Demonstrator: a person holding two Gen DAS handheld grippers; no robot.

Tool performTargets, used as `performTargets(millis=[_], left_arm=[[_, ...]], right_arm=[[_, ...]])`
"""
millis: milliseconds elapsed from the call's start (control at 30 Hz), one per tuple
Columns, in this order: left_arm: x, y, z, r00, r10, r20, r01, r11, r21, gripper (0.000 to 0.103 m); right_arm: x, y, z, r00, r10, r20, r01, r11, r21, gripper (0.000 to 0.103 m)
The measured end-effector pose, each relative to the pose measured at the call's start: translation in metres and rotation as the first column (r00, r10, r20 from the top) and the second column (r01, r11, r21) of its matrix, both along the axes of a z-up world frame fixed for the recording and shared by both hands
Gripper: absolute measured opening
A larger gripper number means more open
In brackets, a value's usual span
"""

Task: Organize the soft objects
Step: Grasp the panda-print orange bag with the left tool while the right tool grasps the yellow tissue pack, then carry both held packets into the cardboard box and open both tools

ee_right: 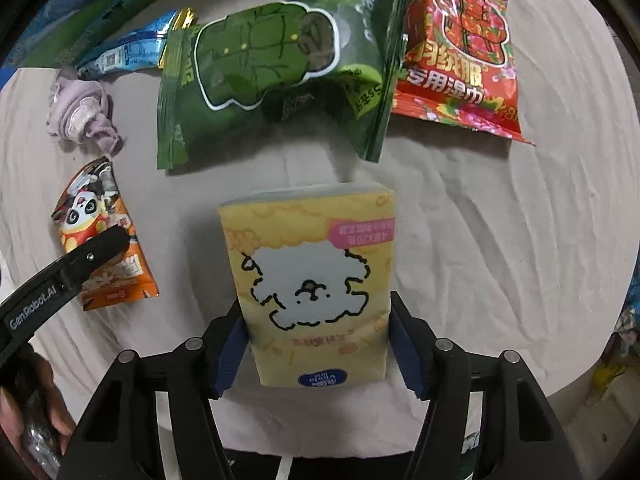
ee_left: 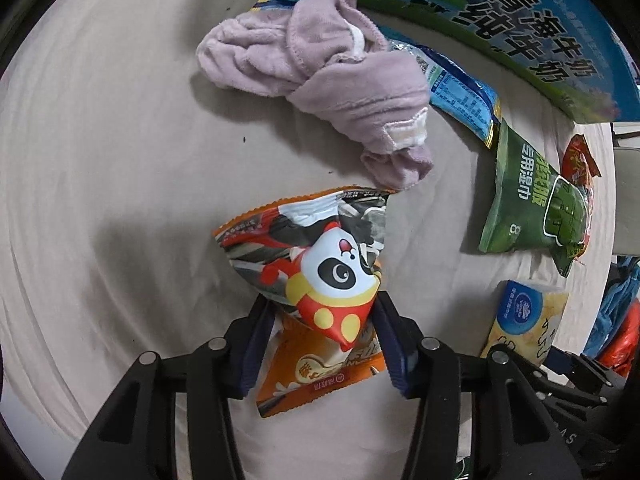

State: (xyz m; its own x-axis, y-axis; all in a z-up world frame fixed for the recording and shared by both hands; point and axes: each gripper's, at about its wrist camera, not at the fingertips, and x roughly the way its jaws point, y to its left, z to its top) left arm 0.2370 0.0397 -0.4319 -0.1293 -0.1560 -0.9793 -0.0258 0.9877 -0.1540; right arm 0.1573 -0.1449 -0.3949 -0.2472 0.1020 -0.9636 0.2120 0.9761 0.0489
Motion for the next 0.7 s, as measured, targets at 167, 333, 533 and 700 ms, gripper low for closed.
performTargets(millis=[167,333,533,700], left_arm=[[-0.005,0.003,0.003,1.000,0.004,0.030,-0.004,1.000,-0.003,0.039],[-0.025,0.018,0.008,0.998,0.003,0.058,-0.002,1.000,-0.010,0.037],[-0.046,0.014,0.035,0.995,-0.015,0.102,0.019,0.999,-0.041,0.036],[-0.064,0.001,0.064,0.987,-0.042,0.157,0.056,0.995,-0.082,0.036]], right_arm=[[-0.001,0.014,-0.011,1.000,-0.017,0.019,0.017,1.000,-0.012,0.065],[-0.005,0.012,-0.001,1.000,-0.011,0.025,0.012,1.000,-0.014,0.065],[-0.005,0.009,0.024,0.998,-0.003,0.064,0.003,1.000,0.011,0.065],[-0.013,0.013,0.043,0.995,0.005,0.104,-0.009,0.999,0.044,0.065]])
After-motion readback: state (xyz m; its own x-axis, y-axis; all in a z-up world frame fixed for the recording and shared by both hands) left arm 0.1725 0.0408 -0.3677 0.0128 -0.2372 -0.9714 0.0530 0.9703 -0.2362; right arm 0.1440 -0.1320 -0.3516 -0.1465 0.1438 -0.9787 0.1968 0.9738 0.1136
